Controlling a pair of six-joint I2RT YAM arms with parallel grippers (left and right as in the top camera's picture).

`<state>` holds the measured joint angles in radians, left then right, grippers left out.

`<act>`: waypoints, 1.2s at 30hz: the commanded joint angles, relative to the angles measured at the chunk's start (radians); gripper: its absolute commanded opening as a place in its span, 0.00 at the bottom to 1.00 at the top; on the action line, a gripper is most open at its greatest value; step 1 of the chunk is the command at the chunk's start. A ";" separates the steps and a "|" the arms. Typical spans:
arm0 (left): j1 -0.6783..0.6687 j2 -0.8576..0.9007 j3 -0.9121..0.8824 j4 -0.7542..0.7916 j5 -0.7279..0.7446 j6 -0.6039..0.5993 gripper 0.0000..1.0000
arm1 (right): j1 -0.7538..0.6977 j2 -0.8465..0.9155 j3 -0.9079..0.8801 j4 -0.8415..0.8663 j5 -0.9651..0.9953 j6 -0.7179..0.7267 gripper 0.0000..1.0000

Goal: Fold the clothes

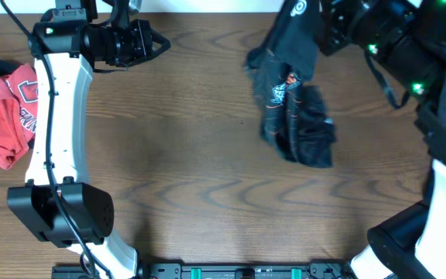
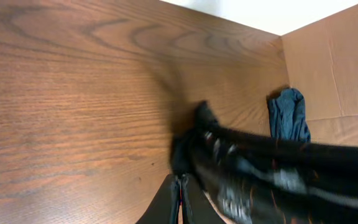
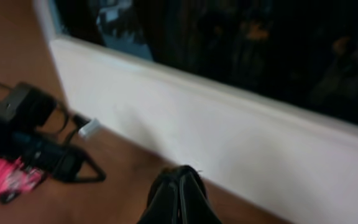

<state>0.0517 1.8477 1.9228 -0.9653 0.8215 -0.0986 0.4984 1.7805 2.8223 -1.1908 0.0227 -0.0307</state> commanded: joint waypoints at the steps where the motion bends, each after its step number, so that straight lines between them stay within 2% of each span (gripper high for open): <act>1: 0.004 -0.013 0.002 -0.003 -0.036 0.024 0.06 | 0.015 -0.001 0.011 0.034 0.249 -0.019 0.01; 4: 0.001 -0.013 -0.005 -0.021 -0.057 0.024 0.06 | -0.005 -0.002 0.011 0.032 0.396 -0.020 0.01; 7: -0.013 -0.005 -0.028 -0.029 -0.056 0.024 0.06 | -0.049 -0.002 0.011 0.010 0.454 -0.021 0.01; 15: -0.103 0.062 -0.104 -0.054 -0.056 0.024 0.06 | -0.228 -0.002 0.010 -0.062 0.437 -0.015 0.01; 23: -0.294 0.201 -0.105 -0.132 -0.051 0.026 0.07 | -0.265 0.002 0.009 -0.096 0.414 -0.008 0.01; 25: -0.333 0.232 -0.105 -0.135 -0.048 0.019 0.17 | -0.265 0.002 0.009 -0.097 0.414 -0.008 0.01; 27: -0.360 0.260 -0.105 -0.138 -0.048 0.015 0.38 | -0.265 0.002 0.009 -0.107 0.402 -0.008 0.01; 28: -0.368 0.272 -0.105 -0.142 -0.049 0.015 0.42 | -0.265 0.002 0.009 -0.113 0.388 -0.008 0.01; 36: -0.364 0.381 -0.105 -0.154 -0.049 0.012 0.44 | -0.265 0.003 0.009 -0.135 0.361 -0.008 0.01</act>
<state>-0.3248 2.1883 1.8221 -1.1065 0.7780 -0.0891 0.2432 1.7805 2.8227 -1.3266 0.3939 -0.0402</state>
